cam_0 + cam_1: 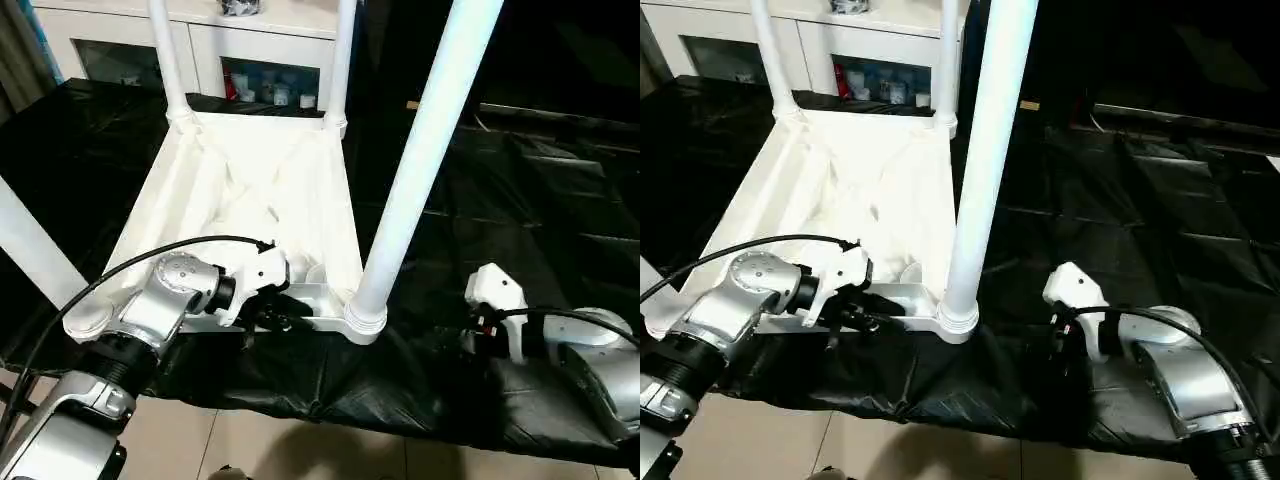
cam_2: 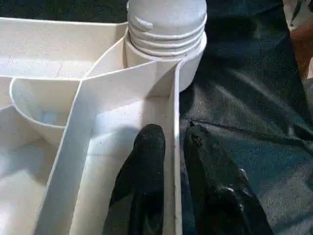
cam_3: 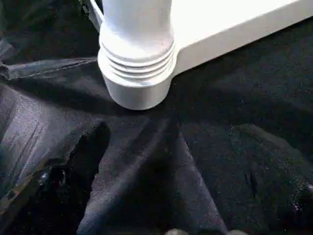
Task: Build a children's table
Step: Rotate table base, then rotate leg to tighten
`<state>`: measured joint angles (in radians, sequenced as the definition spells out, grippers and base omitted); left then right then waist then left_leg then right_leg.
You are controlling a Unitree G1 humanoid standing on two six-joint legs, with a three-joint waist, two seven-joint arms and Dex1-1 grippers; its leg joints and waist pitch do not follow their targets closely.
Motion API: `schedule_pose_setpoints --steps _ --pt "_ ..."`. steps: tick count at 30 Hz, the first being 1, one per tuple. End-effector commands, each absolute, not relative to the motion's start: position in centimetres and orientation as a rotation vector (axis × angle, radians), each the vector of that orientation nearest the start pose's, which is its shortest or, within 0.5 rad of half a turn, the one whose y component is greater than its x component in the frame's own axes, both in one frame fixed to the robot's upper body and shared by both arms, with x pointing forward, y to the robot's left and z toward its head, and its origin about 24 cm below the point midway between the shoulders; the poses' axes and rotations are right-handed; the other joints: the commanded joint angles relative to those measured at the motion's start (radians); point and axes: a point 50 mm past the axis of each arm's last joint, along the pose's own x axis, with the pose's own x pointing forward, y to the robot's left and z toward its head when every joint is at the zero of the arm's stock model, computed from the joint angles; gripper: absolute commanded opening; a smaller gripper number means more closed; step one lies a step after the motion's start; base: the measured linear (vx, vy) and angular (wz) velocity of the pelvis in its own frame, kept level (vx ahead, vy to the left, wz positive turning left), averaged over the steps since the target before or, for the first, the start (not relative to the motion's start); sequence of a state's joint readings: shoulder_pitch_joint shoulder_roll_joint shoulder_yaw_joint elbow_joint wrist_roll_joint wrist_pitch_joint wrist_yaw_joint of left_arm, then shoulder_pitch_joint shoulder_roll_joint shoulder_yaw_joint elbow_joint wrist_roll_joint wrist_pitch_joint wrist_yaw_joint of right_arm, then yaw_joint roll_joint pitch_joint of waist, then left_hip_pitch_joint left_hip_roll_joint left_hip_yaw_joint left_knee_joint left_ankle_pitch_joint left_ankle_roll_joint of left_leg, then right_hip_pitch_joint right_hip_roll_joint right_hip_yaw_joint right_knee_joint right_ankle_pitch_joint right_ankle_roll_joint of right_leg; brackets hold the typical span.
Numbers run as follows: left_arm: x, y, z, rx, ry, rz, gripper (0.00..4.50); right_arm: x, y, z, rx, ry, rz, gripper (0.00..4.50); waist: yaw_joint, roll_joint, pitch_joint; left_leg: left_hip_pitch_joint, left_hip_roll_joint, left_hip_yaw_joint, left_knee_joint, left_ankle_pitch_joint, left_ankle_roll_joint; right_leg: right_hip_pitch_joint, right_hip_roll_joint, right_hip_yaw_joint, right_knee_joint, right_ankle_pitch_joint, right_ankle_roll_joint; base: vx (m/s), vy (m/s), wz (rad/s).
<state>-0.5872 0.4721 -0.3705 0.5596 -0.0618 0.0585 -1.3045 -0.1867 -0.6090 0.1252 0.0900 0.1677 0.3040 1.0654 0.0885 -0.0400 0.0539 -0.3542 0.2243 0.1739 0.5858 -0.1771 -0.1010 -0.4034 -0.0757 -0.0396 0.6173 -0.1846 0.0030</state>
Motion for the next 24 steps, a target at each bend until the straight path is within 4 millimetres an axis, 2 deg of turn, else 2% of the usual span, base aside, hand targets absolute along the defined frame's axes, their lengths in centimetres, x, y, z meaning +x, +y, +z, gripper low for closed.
schedule_pose_setpoints --steps 1,3,5,8,11,13,19,20,21,24 --pt "30.6 15.5 5.0 0.464 0.531 -1.442 0.54 25.8 -20.2 5.8 -0.290 0.456 1.067 4.50 0.004 0.004 -0.060 0.005 0.003 0.005 -0.071 -0.266 0.012 0.046 -0.047 0.030 -0.077 -0.230 -0.200 0.000 0.000 0.00" --pt "30.6 15.5 5.0 0.468 0.536 -1.440 0.14 25.9 -19.8 5.9 -0.286 0.447 1.076 4.50 0.003 0.004 -0.060 0.005 0.003 0.005 -0.071 -0.273 0.010 0.046 -0.047 0.030 -0.077 -0.234 -0.200 0.000 0.000 0.00" --pt "30.7 15.6 4.9 0.469 0.542 -1.438 0.08 26.0 -19.4 5.9 -0.285 0.431 1.084 4.50 0.003 0.005 -0.060 0.006 0.003 0.005 -0.072 -0.276 0.008 0.045 -0.047 0.030 -0.078 -0.241 -0.199 0.000 0.000 0.00" --pt "30.6 15.4 4.9 0.464 0.543 -1.438 0.03 26.3 -18.6 6.0 -0.275 0.407 1.096 4.50 0.001 0.007 -0.060 0.007 0.003 0.004 -0.073 -0.280 0.004 0.044 -0.047 0.030 -0.077 -0.242 -0.199 0.000 0.000 0.00" --pt "30.4 14.1 4.7 0.426 0.522 -1.447 0.03 26.6 -16.7 5.9 -0.257 0.382 1.137 4.50 0.002 0.006 -0.061 0.008 0.004 0.005 -0.073 -0.281 0.001 0.043 -0.047 0.030 -0.076 -0.234 -0.205 0.000 0.000 0.00" --pt "30.3 13.5 4.5 0.417 0.515 -1.455 0.03 26.9 -16.2 5.7 -0.261 0.379 1.134 4.50 0.001 0.006 -0.061 0.009 0.004 0.005 -0.073 -0.282 -0.001 0.043 -0.046 0.031 -0.075 -0.229 -0.208 0.000 0.000 0.00" --pt "30.1 12.1 4.3 0.405 0.496 -1.472 0.03 28.5 -14.6 5.3 -0.286 0.358 1.089 4.50 0.003 0.005 -0.064 0.007 0.001 0.008 -0.071 -0.241 -0.007 0.044 -0.046 0.031 -0.069 -0.180 -0.215 0.000 0.000 0.00" --pt "30.1 12.0 4.3 0.403 0.494 -1.471 0.00 28.6 -14.5 5.3 -0.279 0.359 1.088 4.20 0.004 0.006 -0.063 0.008 0.001 0.008 -0.071 -0.242 -0.006 0.045 -0.045 0.031 -0.070 -0.179 -0.213 0.000 0.000 0.00" --pt "30.1 12.0 4.3 0.404 0.493 -1.470 0.00 28.8 -14.4 5.2 -0.279 0.361 1.086 4.12 0.004 0.001 -0.062 0.006 0.001 0.008 -0.072 -0.245 -0.004 0.046 -0.046 0.031 -0.071 -0.186 -0.210 0.000 0.000 0.00" --pt "30.2 12.1 4.4 0.404 0.495 -1.466 0.00 28.9 -14.3 5.2 -0.274 0.369 1.089 3.93 0.002 0.004 -0.061 0.006 0.001 0.006 -0.073 -0.256 -0.006 0.046 -0.047 0.031 -0.073 -0.219 -0.199 0.000 0.000 0.00"
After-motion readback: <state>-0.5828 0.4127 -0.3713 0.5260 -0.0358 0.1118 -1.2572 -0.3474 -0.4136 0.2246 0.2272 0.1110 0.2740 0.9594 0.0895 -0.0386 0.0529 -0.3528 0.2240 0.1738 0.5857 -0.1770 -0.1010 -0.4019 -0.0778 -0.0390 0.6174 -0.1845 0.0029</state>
